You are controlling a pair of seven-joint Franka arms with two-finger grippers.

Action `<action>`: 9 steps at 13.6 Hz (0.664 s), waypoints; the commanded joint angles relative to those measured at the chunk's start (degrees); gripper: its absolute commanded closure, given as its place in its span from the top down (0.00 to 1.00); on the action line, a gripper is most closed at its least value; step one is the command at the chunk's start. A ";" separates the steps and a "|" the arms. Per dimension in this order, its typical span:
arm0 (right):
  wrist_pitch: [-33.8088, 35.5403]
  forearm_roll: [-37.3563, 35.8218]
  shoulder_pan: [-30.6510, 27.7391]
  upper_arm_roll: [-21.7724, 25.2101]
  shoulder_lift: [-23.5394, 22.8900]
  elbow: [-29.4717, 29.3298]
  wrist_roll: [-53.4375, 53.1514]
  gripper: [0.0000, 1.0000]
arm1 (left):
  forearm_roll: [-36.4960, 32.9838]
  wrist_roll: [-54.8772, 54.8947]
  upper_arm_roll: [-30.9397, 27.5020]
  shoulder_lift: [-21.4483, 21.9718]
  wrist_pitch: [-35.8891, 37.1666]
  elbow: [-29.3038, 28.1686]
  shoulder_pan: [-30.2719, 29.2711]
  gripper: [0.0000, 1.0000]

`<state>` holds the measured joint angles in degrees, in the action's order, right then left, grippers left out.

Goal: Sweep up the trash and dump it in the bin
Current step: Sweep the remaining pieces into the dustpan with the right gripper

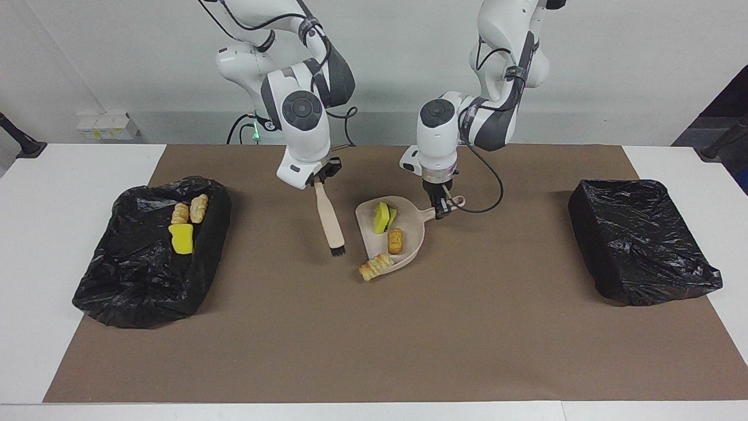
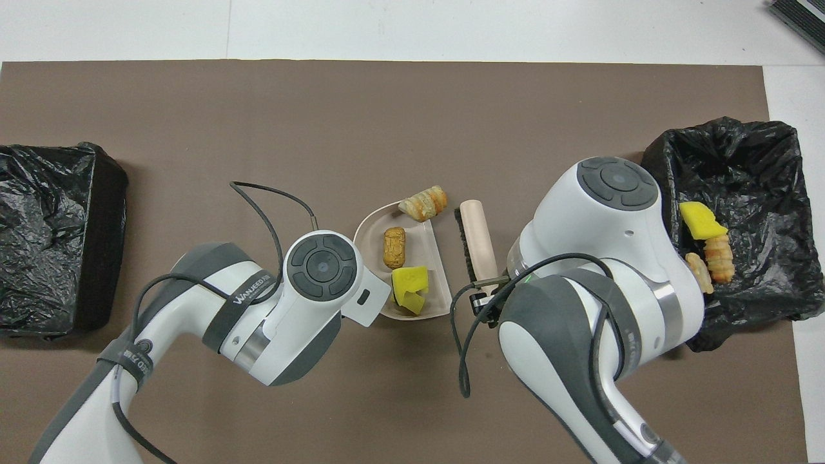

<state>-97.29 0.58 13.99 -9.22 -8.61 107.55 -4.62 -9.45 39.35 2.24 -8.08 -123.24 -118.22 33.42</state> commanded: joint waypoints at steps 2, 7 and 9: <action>-3.16 -0.76 0.24 -0.53 -5.35 -4.19 2.07 0.00 | -0.31 -1.99 -0.31 1.84 -2.18 -2.45 0.15 0.00; -8.10 10.65 2.97 -1.59 -8.00 -4.19 -1.35 0.00 | -0.22 -3.58 -0.31 2.18 -2.88 -3.24 0.06 0.00; -6.09 14.08 3.06 -1.85 -6.17 -4.28 -3.55 0.00 | -0.22 -3.58 -0.31 2.19 -2.79 -3.33 0.07 0.00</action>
<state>-105.65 11.21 17.75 -10.32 -16.42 104.30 -6.63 -9.41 36.92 2.23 -8.04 -124.32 -119.03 33.42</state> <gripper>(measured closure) 0.744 0.678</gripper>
